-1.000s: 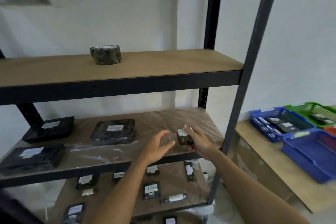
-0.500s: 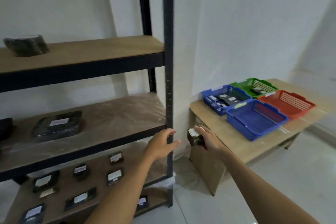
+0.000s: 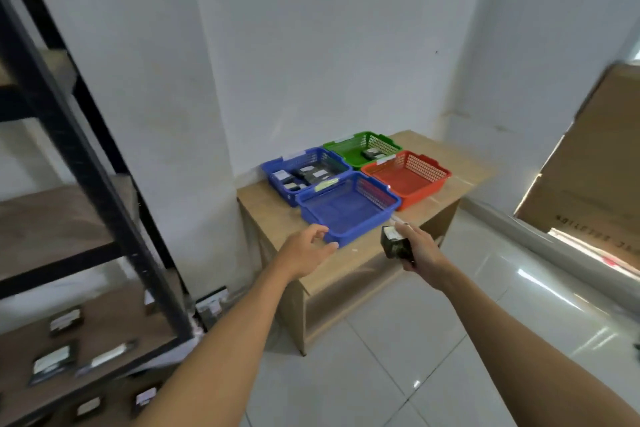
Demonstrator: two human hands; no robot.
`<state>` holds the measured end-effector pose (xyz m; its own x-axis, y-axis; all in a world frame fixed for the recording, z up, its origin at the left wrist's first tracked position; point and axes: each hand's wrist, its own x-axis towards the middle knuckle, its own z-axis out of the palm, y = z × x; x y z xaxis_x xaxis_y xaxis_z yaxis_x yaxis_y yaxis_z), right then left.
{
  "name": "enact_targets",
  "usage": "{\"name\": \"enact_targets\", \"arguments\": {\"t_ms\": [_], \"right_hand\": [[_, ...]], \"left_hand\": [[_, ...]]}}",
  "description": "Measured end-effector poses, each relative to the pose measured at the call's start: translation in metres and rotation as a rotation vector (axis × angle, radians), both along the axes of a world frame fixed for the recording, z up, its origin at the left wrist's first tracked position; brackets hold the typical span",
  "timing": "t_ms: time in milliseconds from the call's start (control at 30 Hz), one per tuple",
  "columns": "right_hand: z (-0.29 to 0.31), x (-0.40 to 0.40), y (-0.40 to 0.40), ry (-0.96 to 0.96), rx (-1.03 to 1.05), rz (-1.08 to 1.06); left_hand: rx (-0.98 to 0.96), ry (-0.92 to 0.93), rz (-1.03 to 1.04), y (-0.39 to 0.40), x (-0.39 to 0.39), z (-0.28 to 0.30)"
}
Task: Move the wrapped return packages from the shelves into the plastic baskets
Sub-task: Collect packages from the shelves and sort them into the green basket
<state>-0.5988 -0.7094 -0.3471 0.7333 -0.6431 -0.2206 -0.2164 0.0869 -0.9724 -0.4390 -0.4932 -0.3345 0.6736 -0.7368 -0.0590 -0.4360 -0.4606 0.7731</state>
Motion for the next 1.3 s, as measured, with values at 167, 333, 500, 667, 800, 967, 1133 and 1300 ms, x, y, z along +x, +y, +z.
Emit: {"name": "enact_targets", "arguments": {"t_ms": [167, 333, 500, 667, 800, 967, 1133, 1300], "right_hand": [[0.009, -0.012, -0.092, -0.014, 0.035, -0.037], [-0.003, 0.008, -0.197, -0.005, 0.034, -0.015], [-0.011, 0.047, -0.314, 0.029, 0.012, -0.006], [-0.012, 0.104, -0.418, 0.088, -0.014, 0.024], [-0.013, 0.158, -0.479, 0.082, 0.001, 0.065], [-0.034, 0.234, -0.555, 0.053, -0.007, 0.157], [-0.066, 0.331, -0.639, 0.036, 0.017, 0.239], [-0.086, 0.415, -0.695, 0.100, 0.037, 0.437]], "left_hand": [[-0.021, 0.027, -0.032, -0.100, -0.008, 0.001], [-0.036, 0.062, -0.040, -0.212, 0.011, -0.017], [-0.048, 0.125, -0.058, -0.336, 0.051, -0.035], [-0.071, 0.167, -0.021, -0.438, 0.103, -0.029], [-0.051, 0.183, 0.018, -0.497, 0.142, -0.035], [-0.022, 0.194, 0.117, -0.561, 0.197, -0.060], [-0.028, 0.181, 0.294, -0.622, 0.257, -0.081], [-0.023, 0.260, 0.471, -0.671, 0.293, -0.087]]}}
